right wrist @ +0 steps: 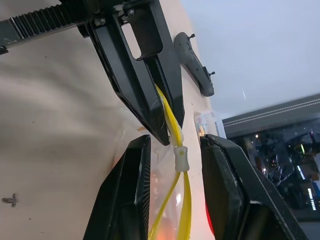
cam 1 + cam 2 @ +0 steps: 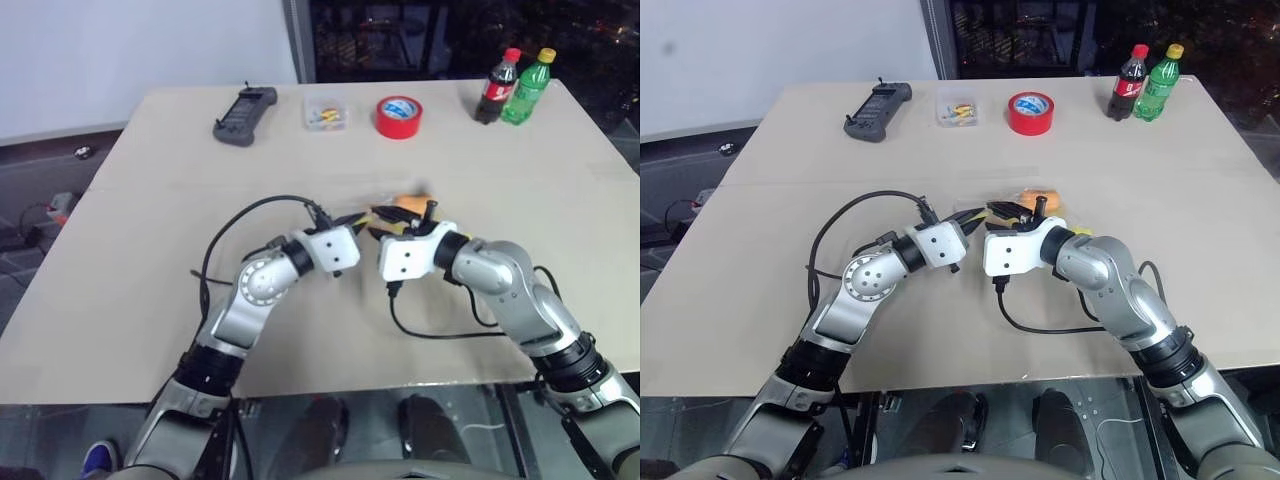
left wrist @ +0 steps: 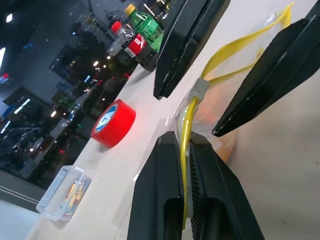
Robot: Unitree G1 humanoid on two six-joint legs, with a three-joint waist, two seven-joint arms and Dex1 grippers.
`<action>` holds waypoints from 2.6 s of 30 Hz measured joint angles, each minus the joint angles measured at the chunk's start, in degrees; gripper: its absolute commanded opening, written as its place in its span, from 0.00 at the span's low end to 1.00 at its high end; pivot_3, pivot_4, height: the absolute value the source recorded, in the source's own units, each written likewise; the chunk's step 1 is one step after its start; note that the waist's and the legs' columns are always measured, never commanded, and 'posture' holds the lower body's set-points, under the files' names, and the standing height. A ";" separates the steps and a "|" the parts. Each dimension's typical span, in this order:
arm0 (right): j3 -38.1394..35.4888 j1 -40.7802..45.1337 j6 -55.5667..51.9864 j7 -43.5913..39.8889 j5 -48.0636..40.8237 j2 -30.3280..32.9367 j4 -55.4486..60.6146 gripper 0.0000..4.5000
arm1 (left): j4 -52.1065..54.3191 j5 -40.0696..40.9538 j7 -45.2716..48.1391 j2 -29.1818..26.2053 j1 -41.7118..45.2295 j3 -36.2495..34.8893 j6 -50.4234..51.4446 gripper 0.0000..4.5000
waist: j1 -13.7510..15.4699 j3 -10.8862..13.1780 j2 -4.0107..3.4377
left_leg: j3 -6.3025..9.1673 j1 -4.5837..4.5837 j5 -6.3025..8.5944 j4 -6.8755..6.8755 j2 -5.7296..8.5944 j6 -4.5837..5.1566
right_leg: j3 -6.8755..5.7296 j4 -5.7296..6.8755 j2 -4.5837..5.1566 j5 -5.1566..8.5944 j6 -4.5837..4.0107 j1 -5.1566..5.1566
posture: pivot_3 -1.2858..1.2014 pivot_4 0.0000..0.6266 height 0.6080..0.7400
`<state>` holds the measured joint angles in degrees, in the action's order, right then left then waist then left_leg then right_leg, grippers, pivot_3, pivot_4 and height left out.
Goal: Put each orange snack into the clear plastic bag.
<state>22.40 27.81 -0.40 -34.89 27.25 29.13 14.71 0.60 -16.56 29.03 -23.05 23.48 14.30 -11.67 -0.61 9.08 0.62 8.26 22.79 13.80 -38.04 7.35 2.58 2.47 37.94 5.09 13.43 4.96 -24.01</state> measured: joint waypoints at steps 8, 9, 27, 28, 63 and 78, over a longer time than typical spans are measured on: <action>-0.39 -0.30 -0.47 -0.27 -0.02 0.01 0.01 0.08 | 0.00 0.35 0.03 -0.03 0.00 -0.03 0.00 0.00 | 0.00 0.00 0.00 | 0.00 0.00 0.00 0.01 0.00 0.00 | 0.00 0.00 0.00 0.00 0.00 0.00 | 0.52 0.24 1.00; -0.48 -0.30 -0.47 -0.32 -0.03 0.01 0.01 0.00 | 0.00 0.35 0.03 -0.04 0.00 -0.03 0.00 0.00 | 0.00 0.00 0.00 | 0.00 0.00 0.00 0.01 0.00 0.00 | 0.00 0.00 0.00 0.00 0.00 0.00 | 0.52 0.24 1.00; -7.04 -6.92 -3.37 1.27 -0.53 5.42 2.63 0.00 | 0.05 4.97 0.01 0.51 0.53 -0.91 1.11 0.00 | 0.72 0.00 0.00 | 0.00 0.01 0.00 0.03 0.01 0.00 | -0.01 -0.07 0.03 0.00 0.00 0.00 | 0.52 0.24 1.00; -9.76 -8.62 -4.13 1.82 -0.52 7.75 2.08 0.00 | -0.10 5.48 0.01 -0.07 0.89 -1.15 1.31 0.00 | 0.95 0.00 0.00 | 0.00 0.01 0.00 0.03 0.02 0.00 | 0.00 -0.06 0.03 0.00 0.00 0.01 | 0.52 0.24 1.00; -20.23 -19.65 -2.45 -2.66 -11.82 21.64 -4.33 0.57 | -11.17 11.90 12.36 -2.87 1.51 1.43 -4.86 0.56 | -1.23 0.02 -0.03 | -0.12 0.87 0.01 -0.04 0.27 0.08 | 0.05 0.21 0.28 -0.46 -0.04 -1.34 | 0.52 0.24 1.00; -52.67 -37.67 -28.03 -16.83 -50.82 17.63 11.29 1.00 | 12.47 50.23 28.68 -22.80 -13.63 -22.70 37.32 0.99 | 0.68 0.20 -0.25 | -0.08 -0.62 0.34 0.07 -0.04 0.29 | -0.05 -0.35 0.07 -0.45 -0.03 0.36 | 0.52 0.24 1.00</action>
<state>-30.27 -9.86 -28.43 -51.73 -23.57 46.77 26.00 13.06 33.67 57.71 -45.85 9.86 -8.40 25.65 0.07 9.27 0.37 8.18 22.17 14.14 -37.97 7.31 2.88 2.42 37.59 5.17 12.99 4.93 -23.65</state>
